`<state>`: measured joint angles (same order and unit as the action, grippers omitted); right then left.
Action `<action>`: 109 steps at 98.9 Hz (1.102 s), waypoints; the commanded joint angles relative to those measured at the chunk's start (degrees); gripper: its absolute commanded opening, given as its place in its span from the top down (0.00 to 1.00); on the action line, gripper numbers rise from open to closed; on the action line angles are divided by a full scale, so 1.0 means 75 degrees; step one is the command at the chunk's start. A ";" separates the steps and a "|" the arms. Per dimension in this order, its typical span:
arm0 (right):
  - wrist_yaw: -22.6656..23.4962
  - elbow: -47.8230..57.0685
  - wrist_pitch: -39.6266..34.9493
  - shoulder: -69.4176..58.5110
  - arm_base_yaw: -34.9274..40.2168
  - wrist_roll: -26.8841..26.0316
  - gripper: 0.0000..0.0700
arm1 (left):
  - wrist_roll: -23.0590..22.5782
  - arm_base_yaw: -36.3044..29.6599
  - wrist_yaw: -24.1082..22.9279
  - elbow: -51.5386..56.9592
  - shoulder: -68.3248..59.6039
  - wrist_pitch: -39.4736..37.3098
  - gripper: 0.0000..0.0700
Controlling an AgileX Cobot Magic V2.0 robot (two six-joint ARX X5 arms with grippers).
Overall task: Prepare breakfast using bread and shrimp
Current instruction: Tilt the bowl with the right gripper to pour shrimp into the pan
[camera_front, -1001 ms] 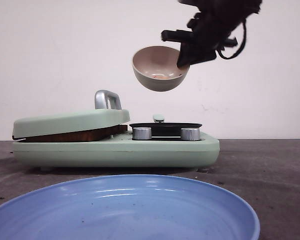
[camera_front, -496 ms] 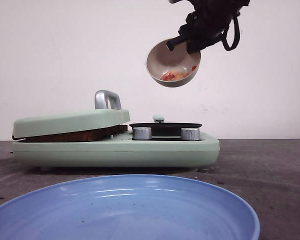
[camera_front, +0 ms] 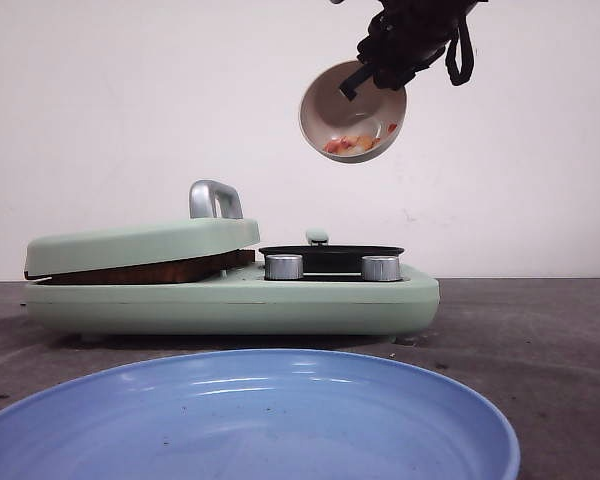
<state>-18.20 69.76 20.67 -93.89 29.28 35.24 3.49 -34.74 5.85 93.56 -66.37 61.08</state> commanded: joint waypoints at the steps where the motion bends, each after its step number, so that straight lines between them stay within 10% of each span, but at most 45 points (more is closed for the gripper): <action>1: -0.0015 0.0219 0.0280 0.0006 0.0087 0.0239 1.00 | -0.0125 -0.0070 -0.0006 0.0102 -0.0076 -0.0061 1.00; 109: 0.0015 0.0262 0.1454 -0.0067 0.0565 0.2454 1.00 | -0.0125 -0.0079 -0.0012 0.0102 0.0219 0.0096 1.00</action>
<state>-18.00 70.24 29.87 -93.89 33.01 51.37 3.49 -34.79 5.82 93.56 -64.58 62.19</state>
